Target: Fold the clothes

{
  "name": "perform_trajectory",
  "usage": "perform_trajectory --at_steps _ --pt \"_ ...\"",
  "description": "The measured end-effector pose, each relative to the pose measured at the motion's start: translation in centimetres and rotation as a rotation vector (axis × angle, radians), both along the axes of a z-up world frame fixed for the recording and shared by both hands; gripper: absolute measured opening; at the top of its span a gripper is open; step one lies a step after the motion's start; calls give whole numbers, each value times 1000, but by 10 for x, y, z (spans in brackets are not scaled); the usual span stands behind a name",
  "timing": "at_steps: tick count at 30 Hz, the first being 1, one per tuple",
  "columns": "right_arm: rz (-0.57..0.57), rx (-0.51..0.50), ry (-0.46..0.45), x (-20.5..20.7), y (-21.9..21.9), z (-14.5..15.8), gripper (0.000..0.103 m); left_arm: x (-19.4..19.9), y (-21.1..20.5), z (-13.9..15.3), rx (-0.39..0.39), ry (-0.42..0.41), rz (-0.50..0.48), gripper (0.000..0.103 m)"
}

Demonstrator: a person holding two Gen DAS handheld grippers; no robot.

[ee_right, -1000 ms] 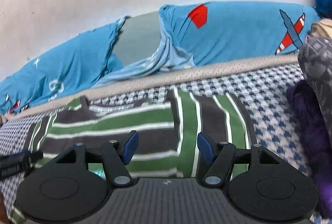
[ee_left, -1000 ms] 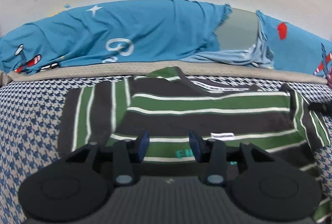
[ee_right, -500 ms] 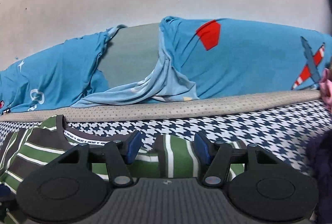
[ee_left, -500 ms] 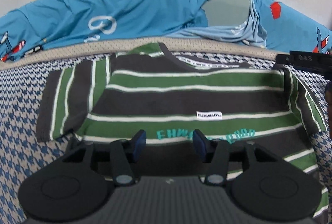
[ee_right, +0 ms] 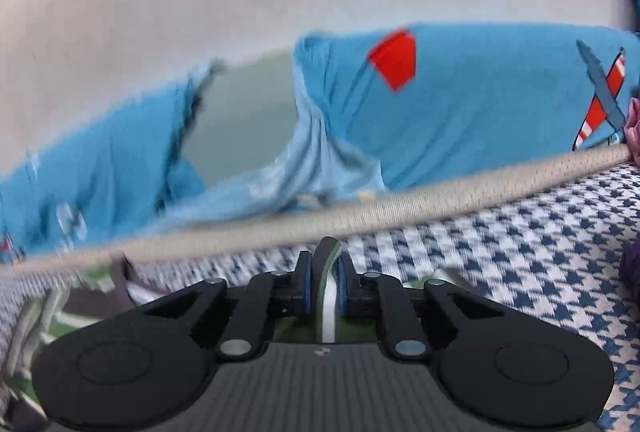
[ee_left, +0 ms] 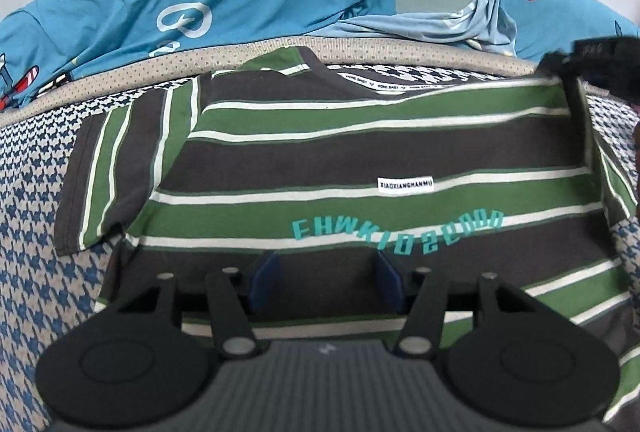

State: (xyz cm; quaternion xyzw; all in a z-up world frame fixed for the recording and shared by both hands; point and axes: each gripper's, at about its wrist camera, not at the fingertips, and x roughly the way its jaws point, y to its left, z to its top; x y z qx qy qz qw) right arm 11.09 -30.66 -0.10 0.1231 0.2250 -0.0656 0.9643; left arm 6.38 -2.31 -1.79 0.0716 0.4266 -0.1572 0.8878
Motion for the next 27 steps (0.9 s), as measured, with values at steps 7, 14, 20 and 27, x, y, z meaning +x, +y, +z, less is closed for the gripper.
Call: perform_trajectory --at_steps 7,14,20,27 --pt "-232 180 115 0 -45 -17 7 -2 -2 -2 13 -6 0 55" --pt "-251 109 137 -11 -61 -11 11 -1 -1 -3 2 4 8 56" --pt "-151 90 224 -23 -65 -10 28 -3 -3 -2 2 5 7 57" --pt "-91 5 248 -29 -55 -23 40 -8 -6 -3 10 -3 -2 58"
